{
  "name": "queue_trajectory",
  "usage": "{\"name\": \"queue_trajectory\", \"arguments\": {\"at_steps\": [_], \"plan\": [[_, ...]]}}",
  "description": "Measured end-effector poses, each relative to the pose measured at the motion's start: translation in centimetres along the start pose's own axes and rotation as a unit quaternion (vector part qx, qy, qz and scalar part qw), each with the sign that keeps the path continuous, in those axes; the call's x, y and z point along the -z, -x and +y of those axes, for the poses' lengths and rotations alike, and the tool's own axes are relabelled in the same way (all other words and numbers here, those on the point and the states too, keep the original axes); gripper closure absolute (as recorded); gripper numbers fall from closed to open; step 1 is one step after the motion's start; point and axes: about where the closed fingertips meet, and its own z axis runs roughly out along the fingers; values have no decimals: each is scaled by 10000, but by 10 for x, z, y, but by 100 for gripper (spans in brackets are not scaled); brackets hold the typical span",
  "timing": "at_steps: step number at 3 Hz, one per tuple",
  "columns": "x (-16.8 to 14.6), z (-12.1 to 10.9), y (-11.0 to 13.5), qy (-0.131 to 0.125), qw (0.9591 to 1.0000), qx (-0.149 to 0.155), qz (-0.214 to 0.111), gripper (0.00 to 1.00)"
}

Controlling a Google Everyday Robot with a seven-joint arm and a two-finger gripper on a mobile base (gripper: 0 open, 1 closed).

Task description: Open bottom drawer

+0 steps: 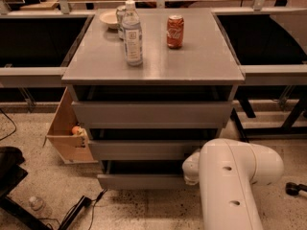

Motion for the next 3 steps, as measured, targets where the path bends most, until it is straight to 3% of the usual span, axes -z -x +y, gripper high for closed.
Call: {"name": "queue_trajectory", "arguments": {"at_steps": [3], "plan": [[6, 9, -9, 45, 10000, -62, 43, 100]]}}
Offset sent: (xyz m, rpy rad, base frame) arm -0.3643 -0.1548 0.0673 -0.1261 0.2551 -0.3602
